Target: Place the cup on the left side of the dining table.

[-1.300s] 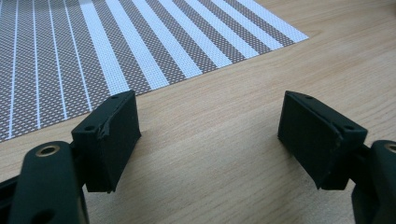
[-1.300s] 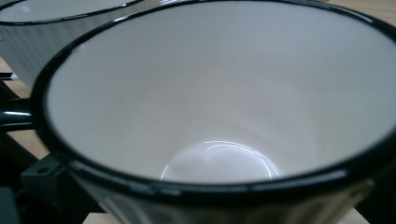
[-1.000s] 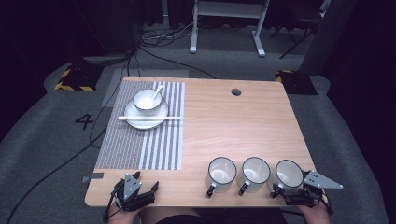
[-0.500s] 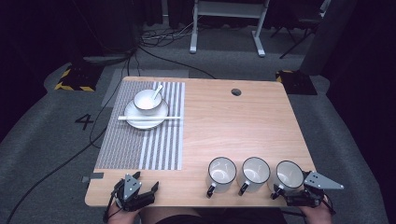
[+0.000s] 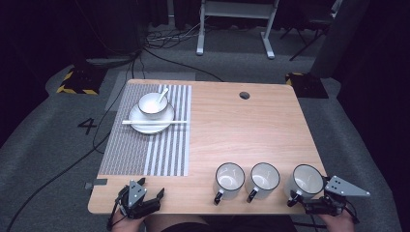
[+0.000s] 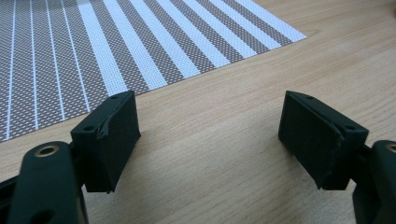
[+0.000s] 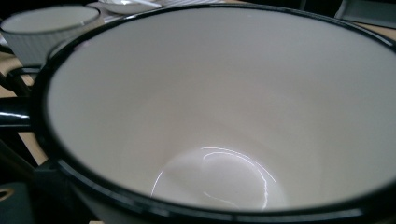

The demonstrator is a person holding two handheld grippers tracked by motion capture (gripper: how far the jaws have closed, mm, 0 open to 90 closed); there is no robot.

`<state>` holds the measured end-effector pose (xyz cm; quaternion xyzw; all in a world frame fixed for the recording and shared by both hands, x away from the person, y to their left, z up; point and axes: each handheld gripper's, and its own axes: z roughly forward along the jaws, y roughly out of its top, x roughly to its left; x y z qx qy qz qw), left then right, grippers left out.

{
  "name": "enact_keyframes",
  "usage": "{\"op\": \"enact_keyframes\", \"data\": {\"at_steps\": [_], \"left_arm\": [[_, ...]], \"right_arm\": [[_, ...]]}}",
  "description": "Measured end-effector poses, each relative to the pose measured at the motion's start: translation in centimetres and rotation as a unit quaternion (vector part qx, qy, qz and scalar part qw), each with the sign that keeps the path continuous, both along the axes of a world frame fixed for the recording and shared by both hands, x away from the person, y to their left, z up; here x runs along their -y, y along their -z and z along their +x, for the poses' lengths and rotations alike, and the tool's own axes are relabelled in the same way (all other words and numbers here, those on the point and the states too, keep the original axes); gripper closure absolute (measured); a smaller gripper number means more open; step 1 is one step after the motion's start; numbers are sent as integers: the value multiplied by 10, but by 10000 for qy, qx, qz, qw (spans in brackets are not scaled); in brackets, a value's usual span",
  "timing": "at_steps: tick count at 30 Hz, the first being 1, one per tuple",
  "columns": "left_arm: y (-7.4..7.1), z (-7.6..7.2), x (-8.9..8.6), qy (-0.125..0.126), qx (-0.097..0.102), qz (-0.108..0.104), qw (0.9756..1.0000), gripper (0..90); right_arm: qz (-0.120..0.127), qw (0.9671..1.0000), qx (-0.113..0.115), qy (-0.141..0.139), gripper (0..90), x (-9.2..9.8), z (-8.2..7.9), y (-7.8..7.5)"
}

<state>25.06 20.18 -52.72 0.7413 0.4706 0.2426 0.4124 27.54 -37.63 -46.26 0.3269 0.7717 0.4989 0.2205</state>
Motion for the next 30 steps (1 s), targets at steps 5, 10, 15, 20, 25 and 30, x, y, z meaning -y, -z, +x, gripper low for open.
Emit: {"op": "enact_keyframes", "data": {"at_steps": [5,10,15,20,25,30], "left_arm": [[0,0,0,-5,0,1,10000,207],[1,0,-1,-16,35,-86,10000,208],[2,-1,0,-16,61,-99,9999,209],[2,-1,-1,3,72,-26,10000,208],[1,0,0,-1,54,-31,10000,207],[1,0,0,3,22,-21,10000,207]], "right_arm": [[75,9999,63,-36,32,-3,-1,-27],[149,9998,118,-73,32,-7,1,-54],[246,9995,181,-74,32,-17,7,-79],[162,9993,346,-13,32,-33,16,-97],[152,9991,394,20,33,-51,25,-107],[182,9992,359,50,33,-72,36,-112]]}}
